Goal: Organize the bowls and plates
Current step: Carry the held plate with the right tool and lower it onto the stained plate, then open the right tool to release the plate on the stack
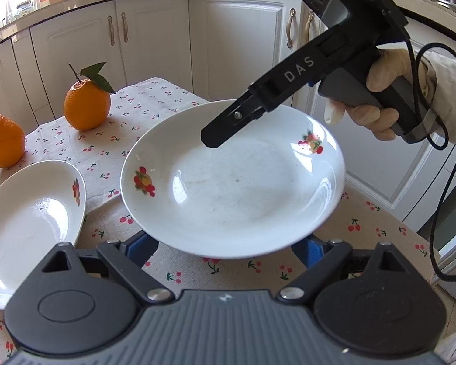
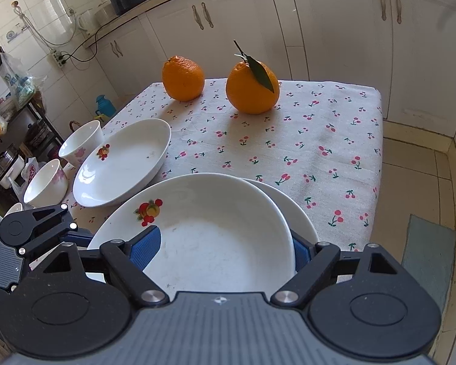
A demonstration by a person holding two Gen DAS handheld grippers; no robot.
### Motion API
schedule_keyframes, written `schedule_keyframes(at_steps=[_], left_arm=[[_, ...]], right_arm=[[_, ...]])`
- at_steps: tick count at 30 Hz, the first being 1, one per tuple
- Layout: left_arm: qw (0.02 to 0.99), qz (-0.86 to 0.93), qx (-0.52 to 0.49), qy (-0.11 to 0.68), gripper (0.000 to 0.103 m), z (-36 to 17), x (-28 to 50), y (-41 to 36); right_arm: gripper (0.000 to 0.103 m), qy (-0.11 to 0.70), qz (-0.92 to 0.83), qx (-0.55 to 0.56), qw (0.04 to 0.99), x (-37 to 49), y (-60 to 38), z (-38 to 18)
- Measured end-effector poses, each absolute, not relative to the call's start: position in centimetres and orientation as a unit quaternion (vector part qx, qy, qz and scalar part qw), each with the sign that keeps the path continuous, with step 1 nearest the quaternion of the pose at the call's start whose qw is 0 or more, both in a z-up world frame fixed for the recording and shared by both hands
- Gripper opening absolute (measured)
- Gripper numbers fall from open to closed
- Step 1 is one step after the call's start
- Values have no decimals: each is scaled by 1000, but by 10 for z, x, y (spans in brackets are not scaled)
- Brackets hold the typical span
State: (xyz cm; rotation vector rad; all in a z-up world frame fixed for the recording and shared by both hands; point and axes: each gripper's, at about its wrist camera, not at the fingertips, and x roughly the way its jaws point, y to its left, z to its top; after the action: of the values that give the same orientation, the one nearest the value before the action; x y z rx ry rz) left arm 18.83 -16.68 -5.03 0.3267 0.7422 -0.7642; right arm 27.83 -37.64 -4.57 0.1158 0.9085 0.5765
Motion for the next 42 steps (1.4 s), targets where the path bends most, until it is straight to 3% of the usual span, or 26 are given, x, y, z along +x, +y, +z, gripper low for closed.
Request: schedule_keyframes(at_steps=[42], left_arm=[[858,-372,134,329,96,-48,171,-152]], right_arm=[[91,448,202,45,869,244,-385,-41]])
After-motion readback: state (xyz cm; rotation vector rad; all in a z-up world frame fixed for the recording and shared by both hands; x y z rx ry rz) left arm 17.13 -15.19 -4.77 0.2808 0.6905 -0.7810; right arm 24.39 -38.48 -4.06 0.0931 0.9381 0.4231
